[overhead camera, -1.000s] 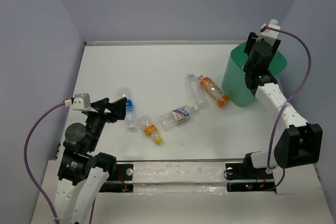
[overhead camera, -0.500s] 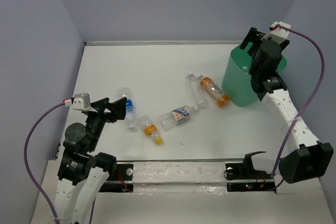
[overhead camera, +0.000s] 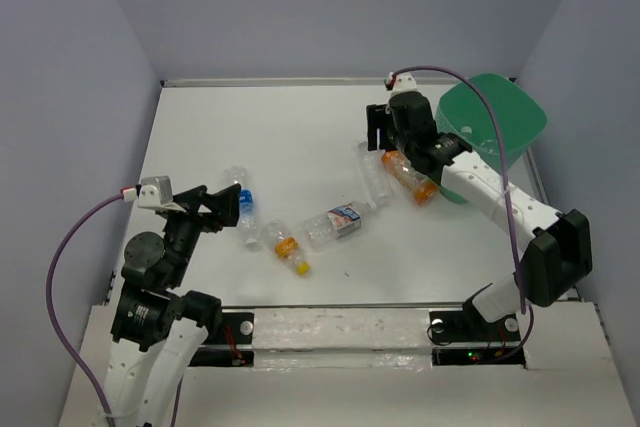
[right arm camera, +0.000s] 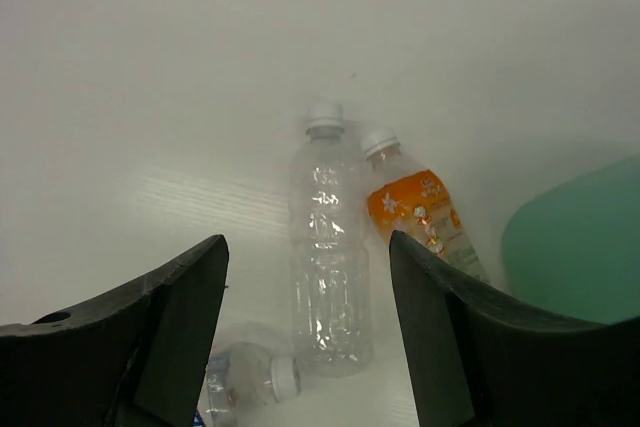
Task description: Put the plastic bottles in the bin
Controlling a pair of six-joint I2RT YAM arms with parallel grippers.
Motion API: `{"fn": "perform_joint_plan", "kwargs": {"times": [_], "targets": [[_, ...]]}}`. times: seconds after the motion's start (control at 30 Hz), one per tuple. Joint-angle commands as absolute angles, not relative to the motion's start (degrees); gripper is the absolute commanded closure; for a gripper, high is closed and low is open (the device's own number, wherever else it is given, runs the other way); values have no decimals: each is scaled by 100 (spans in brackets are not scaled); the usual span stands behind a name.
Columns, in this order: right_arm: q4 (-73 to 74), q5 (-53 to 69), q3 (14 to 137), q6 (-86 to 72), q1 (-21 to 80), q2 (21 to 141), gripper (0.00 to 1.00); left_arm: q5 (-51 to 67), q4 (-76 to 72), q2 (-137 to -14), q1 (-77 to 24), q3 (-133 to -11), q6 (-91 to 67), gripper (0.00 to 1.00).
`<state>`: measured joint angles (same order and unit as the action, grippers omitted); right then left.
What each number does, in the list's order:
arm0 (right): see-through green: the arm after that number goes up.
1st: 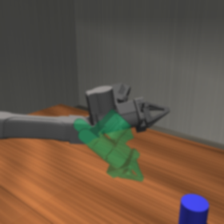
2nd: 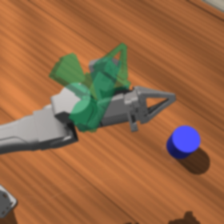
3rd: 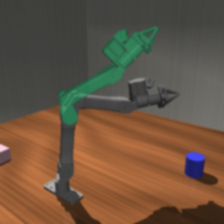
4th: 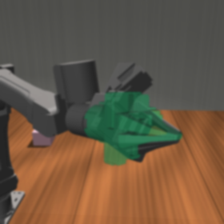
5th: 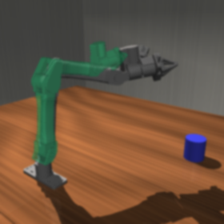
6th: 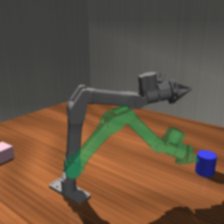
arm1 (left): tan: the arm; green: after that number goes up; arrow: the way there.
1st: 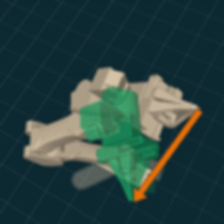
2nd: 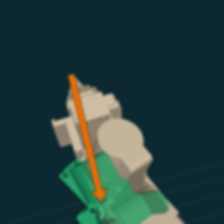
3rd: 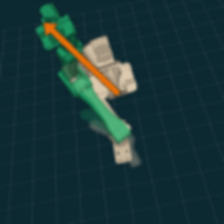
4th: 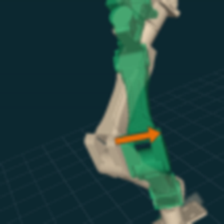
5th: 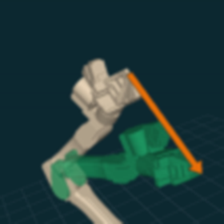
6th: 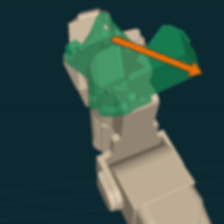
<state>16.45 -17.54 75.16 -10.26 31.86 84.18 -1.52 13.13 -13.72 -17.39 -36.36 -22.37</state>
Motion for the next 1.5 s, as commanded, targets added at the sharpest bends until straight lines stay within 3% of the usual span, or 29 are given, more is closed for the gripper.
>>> {"fn": "perform_joint_plan", "kwargs": {"times": [0.0, 0.27, 0.87, 1.3, 1.37, 1.47], "targets": [[2258, -1495, 7497, -1450, 3173, 8762, 27, -53, 1072, -1424, -1696, -3691, -2145, 1], [2338, -1169, 7796, -1538, 3278, 9789, 24, -35, 1064, -1362, -1696, -3691, -2153, 1], [2470, -1784, 8797, -1002, 3278, 11460, 26, -26, 1063, -1468, -1731, -3700, -2127, 1], [3067, -1846, 10529, -255, 3278, 12796, 25, -26, 1063, -1512, -1731, -3700, -2118, 1], [3111, -1837, 10721, -167, 3278, 12928, 28, -26, 1055, -1503, -1731, -3700, -2118, 1], [3103, -1872, 10889, -97, 3278, 12981, 43, -26, 1063, -1494, -1731, -3700, -2127, 1]]}}
